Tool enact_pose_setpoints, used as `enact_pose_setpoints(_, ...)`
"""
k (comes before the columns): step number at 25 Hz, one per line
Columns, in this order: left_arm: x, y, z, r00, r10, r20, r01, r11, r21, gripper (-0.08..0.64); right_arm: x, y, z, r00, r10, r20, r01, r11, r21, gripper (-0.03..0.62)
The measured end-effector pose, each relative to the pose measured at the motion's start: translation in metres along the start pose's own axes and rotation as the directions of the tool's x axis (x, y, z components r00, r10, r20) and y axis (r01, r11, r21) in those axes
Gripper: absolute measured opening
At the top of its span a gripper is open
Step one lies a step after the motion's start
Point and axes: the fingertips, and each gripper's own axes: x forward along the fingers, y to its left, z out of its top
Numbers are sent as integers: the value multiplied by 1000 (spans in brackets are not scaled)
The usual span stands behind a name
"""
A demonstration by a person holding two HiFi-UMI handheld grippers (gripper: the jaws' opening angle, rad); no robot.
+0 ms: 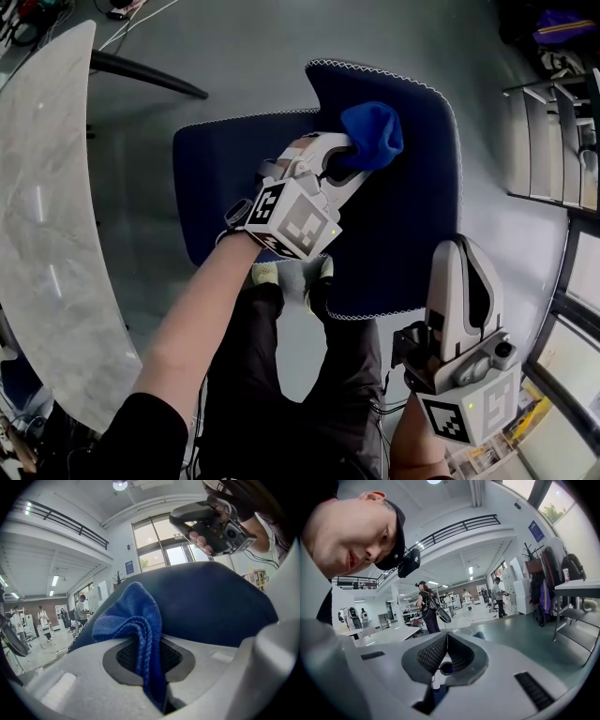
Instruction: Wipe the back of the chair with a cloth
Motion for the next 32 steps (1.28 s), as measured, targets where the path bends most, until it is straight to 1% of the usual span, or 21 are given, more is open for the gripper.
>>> enact_pose_setpoints(4,-7,-26,2,1000,-27,7,28,999,-29,55,-9,2,-1,1000,-13,-6,13,1000,1,15)
enact_pose_setpoints(11,-25,-84,3,994,-107,12,108,992,-70,55,-24,14,-5,1000,-22,-17,22,1000,18,15)
enact_pose_setpoints(13,-32,-100,6,991,-130,11,131,989,-68,55,-31,17,-6,999,-29,-20,29,999,21,15)
enact_pose_setpoints(18,-48,-137,8,982,-190,-2,189,981,-37,55,-40,21,-7,999,-50,-20,51,998,28,15)
enact_pose_setpoints(24,-62,-164,11,969,-248,-11,247,968,-33,55,-44,24,-7,998,-66,-22,66,997,36,15)
enact_pose_setpoints(32,-80,-195,20,954,-300,3,299,950,-87,55,-45,30,-11,997,-72,-32,74,996,56,15)
